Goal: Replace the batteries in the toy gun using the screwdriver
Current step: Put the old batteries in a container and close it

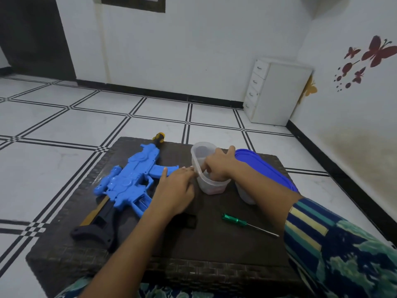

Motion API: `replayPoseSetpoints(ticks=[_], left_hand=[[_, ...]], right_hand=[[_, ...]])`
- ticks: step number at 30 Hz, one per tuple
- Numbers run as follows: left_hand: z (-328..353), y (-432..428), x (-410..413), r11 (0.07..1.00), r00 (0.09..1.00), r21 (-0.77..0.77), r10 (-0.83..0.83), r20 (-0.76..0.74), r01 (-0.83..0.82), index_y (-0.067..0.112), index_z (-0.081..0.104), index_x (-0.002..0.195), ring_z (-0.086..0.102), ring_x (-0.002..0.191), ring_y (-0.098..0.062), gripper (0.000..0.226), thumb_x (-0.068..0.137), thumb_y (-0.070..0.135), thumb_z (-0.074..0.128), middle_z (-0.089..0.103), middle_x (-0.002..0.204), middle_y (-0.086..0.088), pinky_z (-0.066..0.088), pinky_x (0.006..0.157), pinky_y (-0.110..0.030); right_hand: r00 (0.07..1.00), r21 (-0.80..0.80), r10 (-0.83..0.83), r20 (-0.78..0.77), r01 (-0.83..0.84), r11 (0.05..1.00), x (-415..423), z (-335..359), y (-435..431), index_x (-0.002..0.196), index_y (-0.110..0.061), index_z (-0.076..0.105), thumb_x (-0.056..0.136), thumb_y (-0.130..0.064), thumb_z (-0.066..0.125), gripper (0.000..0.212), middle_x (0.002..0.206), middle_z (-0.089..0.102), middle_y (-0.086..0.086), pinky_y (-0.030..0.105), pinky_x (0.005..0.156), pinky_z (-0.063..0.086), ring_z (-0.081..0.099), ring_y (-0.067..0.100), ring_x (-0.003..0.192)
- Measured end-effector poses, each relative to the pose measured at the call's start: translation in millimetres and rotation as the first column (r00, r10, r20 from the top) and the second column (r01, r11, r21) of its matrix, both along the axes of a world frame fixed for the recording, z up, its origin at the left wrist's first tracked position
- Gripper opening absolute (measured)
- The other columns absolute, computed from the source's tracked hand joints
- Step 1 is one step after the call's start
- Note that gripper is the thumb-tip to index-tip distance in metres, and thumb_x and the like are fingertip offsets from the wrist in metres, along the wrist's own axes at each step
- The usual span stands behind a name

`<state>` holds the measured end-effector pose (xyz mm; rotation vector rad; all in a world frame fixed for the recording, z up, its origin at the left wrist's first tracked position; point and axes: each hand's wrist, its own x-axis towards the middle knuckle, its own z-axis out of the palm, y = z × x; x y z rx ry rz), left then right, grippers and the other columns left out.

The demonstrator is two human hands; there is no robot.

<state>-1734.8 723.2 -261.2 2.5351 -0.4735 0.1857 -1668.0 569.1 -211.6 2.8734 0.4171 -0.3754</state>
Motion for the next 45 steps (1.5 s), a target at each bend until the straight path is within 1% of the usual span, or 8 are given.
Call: replayPoseSetpoints(ticks=[8, 14, 22, 27, 33, 39, 42, 45], left_hand=[[1.5, -0.3, -8.9, 0.992, 0.997, -0.099, -0.072, 0.011, 0.073, 0.031, 0.038, 0.143, 0.035, 0.137, -0.012, 0.057, 0.09, 0.01, 0.04, 0.045, 0.146, 0.005, 0.012, 0.118, -0.047], [5.0, -3.9, -8.7, 0.995, 0.995, 0.018, -0.099, -0.004, 0.099, 0.033, 0.039, 0.143, 0.023, 0.144, -0.011, 0.056, 0.091, 0.009, 0.038, 0.032, 0.154, 0.007, 0.008, 0.119, -0.046], [3.1, -2.4, -6.3, 0.995, 0.995, 0.007, -0.098, -0.011, 0.098, 0.033, 0.041, 0.141, 0.024, 0.143, -0.012, 0.057, 0.091, 0.007, 0.037, 0.034, 0.154, 0.006, 0.009, 0.12, -0.045], [3.5, -1.9, -5.1, 0.994, 0.994, -0.026, -0.107, -0.008, 0.107, 0.032, 0.047, 0.137, 0.025, 0.143, -0.012, 0.056, 0.089, 0.005, 0.037, 0.037, 0.152, 0.007, 0.012, 0.119, -0.047], [4.2, -3.2, -3.9, 0.991, 0.992, -0.064, -0.12, -0.045, 0.117, 0.031, 0.049, 0.136, 0.024, 0.143, -0.013, 0.055, 0.089, 0.005, 0.037, 0.037, 0.152, 0.005, 0.014, 0.119, -0.048], [6.5, -0.4, -6.5, 0.993, 0.994, -0.048, -0.11, -0.017, 0.109, 0.028, 0.046, 0.138, 0.029, 0.141, -0.015, 0.057, 0.087, 0.003, 0.038, 0.042, 0.149, 0.004, 0.018, 0.118, -0.047], [9.3, 5.6, -9.3, 0.978, 0.999, -0.203, -0.043, 0.009, 0.044, 0.022, 0.049, 0.137, 0.048, 0.125, -0.023, 0.052, 0.088, 0.006, 0.042, 0.058, 0.132, -0.006, 0.039, 0.105, -0.039], [16.4, 13.7, -15.7, 0.911, 0.998, -0.411, 0.041, 0.037, -0.022, 0.019, 0.06, 0.127, 0.061, 0.102, -0.019, 0.039, 0.091, 0.009, 0.047, 0.067, 0.113, -0.004, 0.051, 0.088, -0.033]], right_hand=[[0.998, 0.028, -0.037, -0.043, 0.039, 0.999, -5.5, 24.4, -4.6, 0.09, -0.03, 0.069, 0.081, -0.018, 0.068, 0.015, 0.093, 0.063, -0.009, 0.054, 0.098, 0.021, 0.043, 0.019, 0.106], [0.997, -0.067, 0.076, 0.031, -0.074, 0.995, -2.5, 13.2, -4.1, 0.072, -0.031, 0.06, 0.088, -0.027, 0.064, 0.018, 0.075, 0.051, -0.012, 0.053, 0.096, 0.023, 0.044, 0.019, 0.098], [0.999, 0.079, 0.024, 0.024, -0.026, 0.997, -0.2, 0.8, -7.1, 0.082, -0.028, 0.064, 0.093, -0.027, 0.055, 0.014, 0.073, 0.055, -0.012, 0.057, 0.104, 0.016, 0.05, 0.018, 0.094], [1.0, 0.175, -0.014, 0.022, 0.01, 0.985, 2.7, -7.1, -4.5, 0.119, -0.034, 0.057, 0.093, -0.03, 0.056, 0.026, 0.103, 0.062, -0.009, 0.055, 0.105, 0.017, 0.05, 0.019, 0.112], [1.0, 0.122, -0.005, -0.019, 0.008, 0.992, 3.2, -3.7, 0.2, 0.113, -0.031, 0.06, 0.095, -0.029, 0.055, 0.02, 0.103, 0.055, -0.005, 0.054, 0.103, 0.02, 0.047, 0.021, 0.111], [0.999, 0.265, -0.033, 0.034, 0.022, 0.964, 3.2, 2.7, -5.1, 0.105, -0.029, 0.059, 0.08, -0.027, 0.067, 0.026, 0.087, 0.059, -0.007, 0.043, 0.089, 0.027, 0.053, 0.018, 0.094], [0.989, 0.464, -0.128, 0.074, 0.079, 0.882, -2.2, 17.5, -12.9, 0.109, -0.022, 0.062, 0.069, -0.022, 0.074, 0.041, 0.079, 0.062, -0.006, 0.041, 0.085, 0.042, 0.06, 0.019, 0.085], [0.971, 0.804, -0.24, -0.019, 0.158, 0.574, -21.5, 31.3, -12.1, 0.109, -0.016, 0.061, 0.068, -0.002, 0.073, 0.045, 0.085, 0.07, 0.012, 0.044, 0.08, 0.056, 0.067, 0.029, 0.083]])
